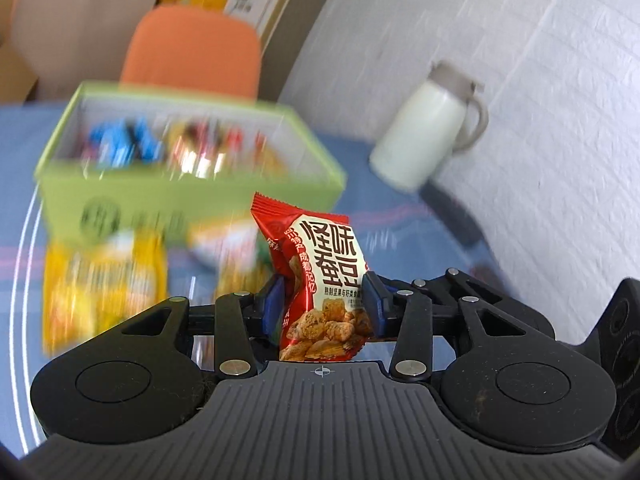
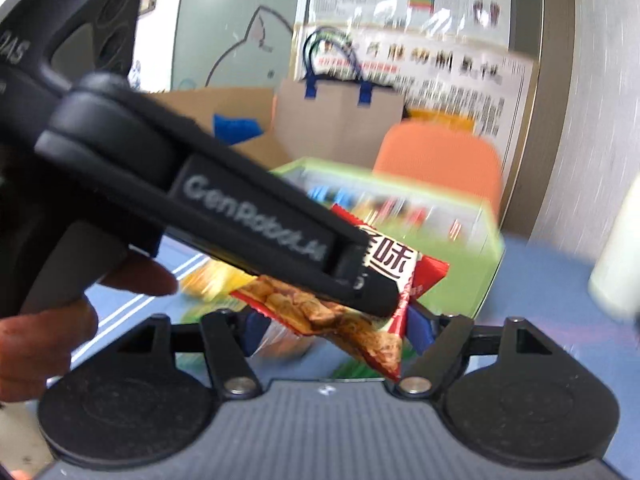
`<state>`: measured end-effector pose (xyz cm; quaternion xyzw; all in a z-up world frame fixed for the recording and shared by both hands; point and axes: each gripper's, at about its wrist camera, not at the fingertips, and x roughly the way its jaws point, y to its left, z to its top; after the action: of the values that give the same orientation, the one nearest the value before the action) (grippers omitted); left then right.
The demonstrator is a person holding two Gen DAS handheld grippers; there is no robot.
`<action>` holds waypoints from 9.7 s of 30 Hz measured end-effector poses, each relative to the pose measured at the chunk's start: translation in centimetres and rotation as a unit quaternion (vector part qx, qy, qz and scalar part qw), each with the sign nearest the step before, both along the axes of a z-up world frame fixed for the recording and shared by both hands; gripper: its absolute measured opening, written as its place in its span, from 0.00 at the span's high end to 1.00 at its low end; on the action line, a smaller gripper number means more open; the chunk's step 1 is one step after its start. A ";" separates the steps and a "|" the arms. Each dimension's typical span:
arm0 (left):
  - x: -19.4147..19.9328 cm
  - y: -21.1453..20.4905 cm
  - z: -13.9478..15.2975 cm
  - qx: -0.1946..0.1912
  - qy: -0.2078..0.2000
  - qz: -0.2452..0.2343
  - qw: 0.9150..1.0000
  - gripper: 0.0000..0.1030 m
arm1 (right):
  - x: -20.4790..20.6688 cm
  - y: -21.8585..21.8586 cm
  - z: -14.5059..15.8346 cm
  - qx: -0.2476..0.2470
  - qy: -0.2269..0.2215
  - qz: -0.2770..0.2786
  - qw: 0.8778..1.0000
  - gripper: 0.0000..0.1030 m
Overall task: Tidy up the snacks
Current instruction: 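Lift the red broad-bean bag into the green box and open the left gripper, then reach the left gripper to the green wrapped candy and grasp it, then drop the green candy into the green box with the left gripper, then grasp the second green wrapped candy with the left gripper, then carry the green candy into the green box and release it, then grasp the round cookie packet with green label using the left gripper, then drop the round cookie packet into the green box with the left gripper, then reach the left gripper to the brown-labelled cookie packet and grasp it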
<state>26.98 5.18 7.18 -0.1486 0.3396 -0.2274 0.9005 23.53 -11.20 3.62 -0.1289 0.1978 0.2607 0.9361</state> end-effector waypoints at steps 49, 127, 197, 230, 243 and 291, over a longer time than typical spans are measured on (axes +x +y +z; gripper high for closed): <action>0.9 -5.6 -6.0 0.050 0.068 -0.059 0.995 0.85 | -6.2 -6.7 -6.0 0.064 0.126 -0.109 0.984 0.10; 3.0 1.7 -7.8 0.014 0.098 0.007 0.995 0.65 | 1.1 0.3 -6.1 -0.002 0.139 0.018 0.990 0.01; -5.9 15.2 -7.5 -0.061 0.091 0.116 0.987 0.42 | -3.1 11.8 -4.4 -0.021 0.149 0.141 0.979 0.01; -2.7 13.7 -3.7 -0.074 0.038 0.073 0.994 1.00 | 0.4 9.1 0.9 -0.012 0.069 0.066 0.995 0.44; 13.2 11.7 -0.6 -0.057 0.030 0.107 0.992 0.90 | 16.7 9.0 1.8 0.023 0.084 0.052 0.995 0.12; 0.4 1.7 -6.9 0.055 0.096 0.031 0.993 0.39 | -0.9 3.5 -4.6 -0.046 0.128 0.027 0.990 0.04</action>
<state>27.40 6.89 0.32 -0.1305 0.4314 -0.1649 0.8773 22.64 -7.75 -0.93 -0.1427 0.3242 0.2906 0.8889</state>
